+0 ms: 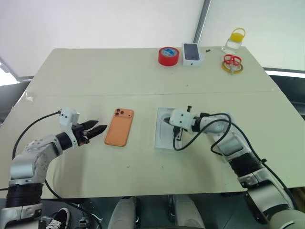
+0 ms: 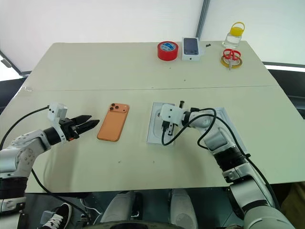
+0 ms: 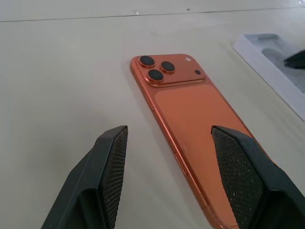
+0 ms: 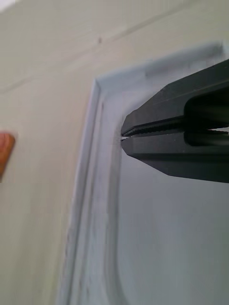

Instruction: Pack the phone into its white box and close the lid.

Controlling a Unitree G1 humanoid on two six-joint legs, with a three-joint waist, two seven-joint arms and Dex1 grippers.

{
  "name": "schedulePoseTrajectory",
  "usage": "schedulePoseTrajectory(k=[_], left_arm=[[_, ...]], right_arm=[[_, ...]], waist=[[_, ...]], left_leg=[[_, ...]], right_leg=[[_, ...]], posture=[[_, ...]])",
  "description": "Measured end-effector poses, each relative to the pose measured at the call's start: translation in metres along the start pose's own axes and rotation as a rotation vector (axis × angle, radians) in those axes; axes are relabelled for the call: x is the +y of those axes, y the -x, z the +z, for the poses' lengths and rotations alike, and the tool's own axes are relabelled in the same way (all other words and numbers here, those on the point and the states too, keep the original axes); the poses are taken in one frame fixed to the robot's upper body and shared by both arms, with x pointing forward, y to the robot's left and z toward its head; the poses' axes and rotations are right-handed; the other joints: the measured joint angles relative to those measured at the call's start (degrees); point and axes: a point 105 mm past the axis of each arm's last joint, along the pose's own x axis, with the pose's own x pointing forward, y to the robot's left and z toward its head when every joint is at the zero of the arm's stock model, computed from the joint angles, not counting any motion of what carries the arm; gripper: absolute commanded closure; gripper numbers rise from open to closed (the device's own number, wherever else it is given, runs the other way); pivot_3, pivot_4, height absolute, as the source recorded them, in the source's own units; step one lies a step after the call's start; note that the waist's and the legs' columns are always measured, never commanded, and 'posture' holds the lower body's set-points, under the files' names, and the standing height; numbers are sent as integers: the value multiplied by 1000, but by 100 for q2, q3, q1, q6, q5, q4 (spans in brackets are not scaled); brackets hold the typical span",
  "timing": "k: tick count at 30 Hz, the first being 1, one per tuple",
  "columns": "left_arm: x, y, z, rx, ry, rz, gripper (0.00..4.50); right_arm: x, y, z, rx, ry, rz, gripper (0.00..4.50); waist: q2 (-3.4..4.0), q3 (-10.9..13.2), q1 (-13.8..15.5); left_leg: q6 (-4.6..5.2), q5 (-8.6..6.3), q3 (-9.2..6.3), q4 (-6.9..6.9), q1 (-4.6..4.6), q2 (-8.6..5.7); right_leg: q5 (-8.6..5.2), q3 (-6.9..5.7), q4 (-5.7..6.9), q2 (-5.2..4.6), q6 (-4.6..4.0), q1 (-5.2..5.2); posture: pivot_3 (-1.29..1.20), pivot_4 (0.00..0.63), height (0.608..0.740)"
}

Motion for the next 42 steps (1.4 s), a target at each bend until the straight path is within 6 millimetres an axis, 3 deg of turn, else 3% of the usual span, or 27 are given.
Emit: schedulePoseTrajectory(k=[2, 8, 11, 16, 21, 24, 28, 29, 30, 31, 35, 41, 42], left_arm=[[2, 0, -2, 22, 53, -4, 1556], [2, 1, -5, 135, 99, -26, 1556], [2, -2, -10, 173, 144, -36, 1556], [0, -8, -7, 219, 175, -52, 1556], [1, -10, -6, 243, 221, -49, 1556], [0, -13, -8, 245, 241, -47, 2404], [0, -16, -14, 248, 264, -36, 4348], [2, -15, -12, 241, 255, -30, 4438], [4, -15, -13, 245, 240, -17, 4438], [5, -15, -15, 248, 234, -9, 4150], [3, -15, -12, 239, 209, -20, 2653], [2, -14, -12, 239, 200, -23, 2653], [1, -14, -12, 239, 199, -24, 2390]], right_arm=[[-8, -2, 10, -43, -49, -32, 4417], [-4, -26, 60, -212, -123, 8, 4417], [15, -44, 80, -213, -80, 124, 4417], [64, -74, 71, -50, 23, 342, 4417], [67, -85, 63, 17, 78, 338, 4417], [66, -91, 65, 25, 111, 321, 4500], [65, -95, 65, 26, 125, 308, 4500], [64, -95, 65, 25, 127, 308, 4500], [64, -95, 64, 28, 126, 307, 4500], [63, -95, 64, 28, 128, 305, 4500], [61, -94, 61, 36, 133, 297, 4500], [62, -95, 62, 35, 121, 299, 4500], [61, -95, 62, 36, 121, 298, 4500]], waist=[[-1, 0, -5], [3, 4, -29], [2, 3, -25], [3, 3, 5], [4, 1, -13], [8, -1, -14], [5, -3, -17], [6, -4, -13], [9, -5, -13], [9, -5, -14], [9, -7, -14], [9, -7, -35], [9, -7, -35]], left_leg=[[0, 0, -1, 0, 0, 2], [0, 0, 1, -5, -1, 5], [0, 0, 0, -4, -1, 4], [-3, 2, -3, -3, -1, -9], [-10, 6, -6, -3, 1, -15], [-15, 9, -7, -5, 3, -14], [-17, 9, -8, -5, 3, -14], [-18, 10, -9, -5, 6, -14], [-19, 11, -9, -7, 9, -15], [-20, 11, -9, -9, 10, -15], [-21, 11, -10, -9, 14, -13], [-22, 12, -9, -12, 16, -13], [-22, 12, -9, -12, 16, -13]], right_leg=[[2, -1, 0, 2, 4, 0], [5, 0, 4, 5, 9, -7], [5, 0, 6, 4, 8, -7], [2, 0, 10, -2, 2, -5], [3, 2, 13, -5, 4, -4], [4, 1, 15, -4, 6, -4], [5, 1, 15, -4, 8, -3], [5, 1, 15, -4, 8, -1], [5, 2, 15, -5, 7, 2], [4, 1, 14, -5, 6, 2], [2, 1, 15, -5, 2, 4], [3, 2, 16, -5, 4, 4], [3, 2, 16, -5, 4, 4]], posture=[[0, 150, 740], [0, 150, 740], [0, 150, 740], [0, 150, 740], [0, 150, 740], [0, 150, 740], [0, 150, 740], [0, 150, 740], [0, 150, 740], [0, 150, 740], [0, 150, 740], [0, 150, 740], [0, 150, 740]])
